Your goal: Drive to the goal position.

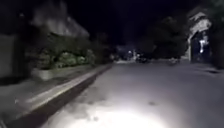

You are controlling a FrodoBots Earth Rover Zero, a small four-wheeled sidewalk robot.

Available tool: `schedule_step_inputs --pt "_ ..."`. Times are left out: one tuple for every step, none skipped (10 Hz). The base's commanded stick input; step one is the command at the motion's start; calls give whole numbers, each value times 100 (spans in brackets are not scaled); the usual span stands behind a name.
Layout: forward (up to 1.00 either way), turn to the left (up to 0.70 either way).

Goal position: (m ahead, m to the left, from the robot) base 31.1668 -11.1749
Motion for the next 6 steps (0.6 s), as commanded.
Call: schedule_step_inputs --pt "100 0" --pt "100 0" --pt "100 0" --pt "100 0" --pt "100 0" --pt "100 -9"
